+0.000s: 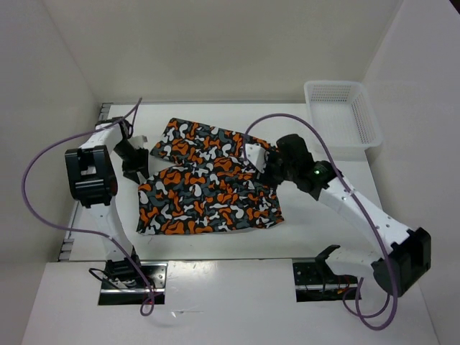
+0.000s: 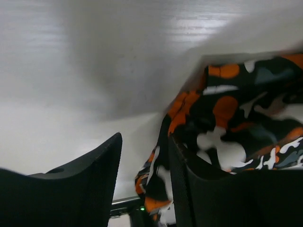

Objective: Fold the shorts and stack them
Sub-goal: Flatten the shorts out

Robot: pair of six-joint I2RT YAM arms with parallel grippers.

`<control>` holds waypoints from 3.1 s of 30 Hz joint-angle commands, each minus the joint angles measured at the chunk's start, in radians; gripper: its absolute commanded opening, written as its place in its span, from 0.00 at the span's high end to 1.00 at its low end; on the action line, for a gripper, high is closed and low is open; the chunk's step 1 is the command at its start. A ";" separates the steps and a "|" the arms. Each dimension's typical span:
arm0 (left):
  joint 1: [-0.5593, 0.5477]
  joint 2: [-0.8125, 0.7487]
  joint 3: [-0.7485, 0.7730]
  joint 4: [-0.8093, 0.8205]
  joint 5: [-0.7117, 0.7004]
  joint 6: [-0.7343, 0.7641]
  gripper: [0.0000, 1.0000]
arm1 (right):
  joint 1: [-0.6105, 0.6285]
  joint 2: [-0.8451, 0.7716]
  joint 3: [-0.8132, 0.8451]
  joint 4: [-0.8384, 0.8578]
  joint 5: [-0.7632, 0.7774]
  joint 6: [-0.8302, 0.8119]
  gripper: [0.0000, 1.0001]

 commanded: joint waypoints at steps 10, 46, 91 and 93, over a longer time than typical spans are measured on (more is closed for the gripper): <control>0.003 0.132 0.002 -0.234 0.417 0.004 0.46 | 0.145 0.345 0.075 0.246 -0.073 0.124 0.41; -0.132 -0.133 -0.140 0.261 -0.062 0.004 1.00 | 0.185 0.512 -0.127 0.284 0.096 0.072 0.68; -0.046 0.077 0.035 0.337 0.158 0.004 0.43 | 0.185 0.434 -0.061 0.088 0.140 -0.004 0.70; -0.057 0.077 0.035 0.360 0.158 0.004 0.43 | 0.185 0.412 -0.020 0.064 0.140 0.056 0.66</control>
